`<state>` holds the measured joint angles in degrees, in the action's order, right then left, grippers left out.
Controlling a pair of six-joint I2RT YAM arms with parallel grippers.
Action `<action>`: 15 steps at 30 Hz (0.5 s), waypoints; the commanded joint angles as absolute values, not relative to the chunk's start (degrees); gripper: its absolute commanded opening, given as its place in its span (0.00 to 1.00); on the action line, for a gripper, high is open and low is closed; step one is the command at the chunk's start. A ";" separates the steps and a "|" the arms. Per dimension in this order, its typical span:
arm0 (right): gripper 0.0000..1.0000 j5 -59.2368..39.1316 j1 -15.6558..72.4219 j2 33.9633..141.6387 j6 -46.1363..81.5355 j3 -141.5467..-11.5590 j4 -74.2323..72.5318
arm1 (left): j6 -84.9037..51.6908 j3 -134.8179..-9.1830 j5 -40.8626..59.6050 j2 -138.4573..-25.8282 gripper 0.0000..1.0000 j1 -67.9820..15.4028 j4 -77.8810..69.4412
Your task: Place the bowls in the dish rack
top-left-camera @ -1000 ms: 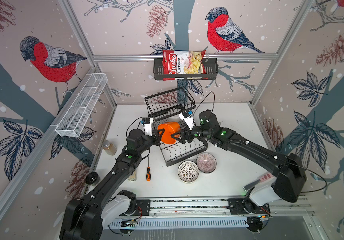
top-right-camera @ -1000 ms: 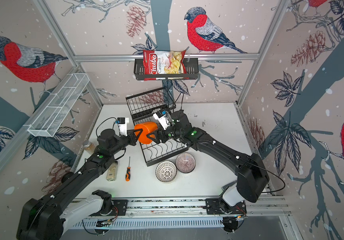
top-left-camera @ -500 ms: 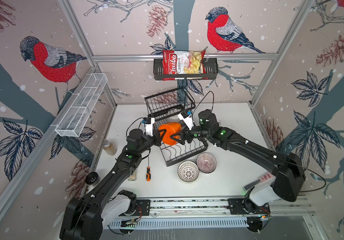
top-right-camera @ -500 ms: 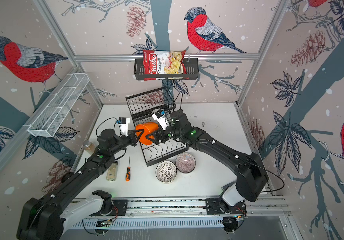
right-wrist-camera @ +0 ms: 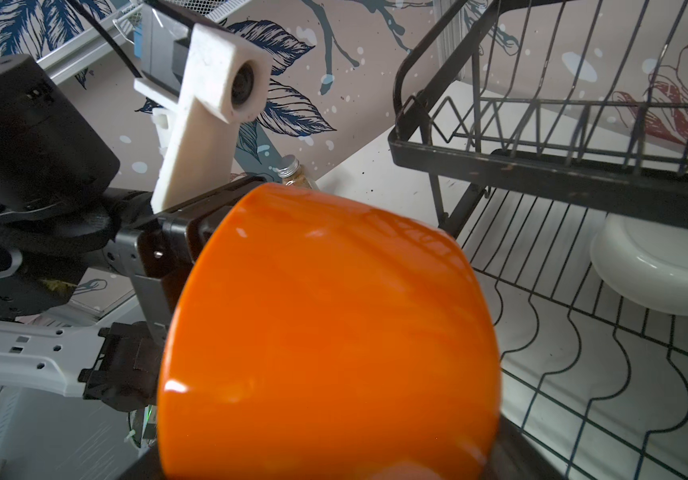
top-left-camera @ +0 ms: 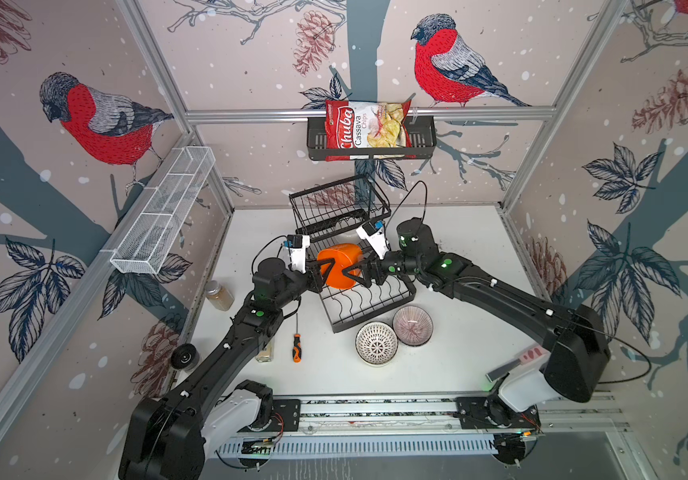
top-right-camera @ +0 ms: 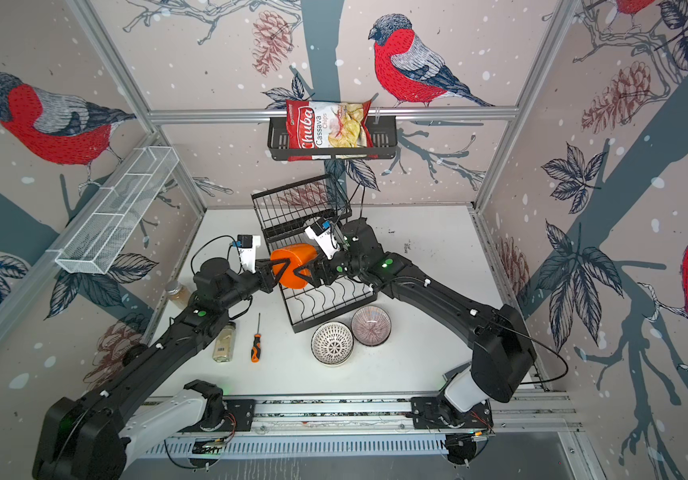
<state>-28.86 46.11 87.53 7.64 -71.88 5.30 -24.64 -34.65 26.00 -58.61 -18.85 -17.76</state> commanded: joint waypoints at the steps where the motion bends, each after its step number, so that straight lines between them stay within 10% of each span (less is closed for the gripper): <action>1: 0.73 -25.35 46.12 87.71 6.68 -72.01 4.35 | -24.35 -35.10 28.19 -58.36 0.39 -18.84 -21.62; 15: 0.72 -10.88 46.61 93.08 3.05 -72.53 4.04 | -23.47 -34.71 25.19 -57.75 0.75 -18.81 -18.57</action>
<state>-20.03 46.57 91.90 4.60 -72.14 4.91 -24.56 -34.65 23.79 -58.46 -18.85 -15.90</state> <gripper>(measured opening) 0.788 0.750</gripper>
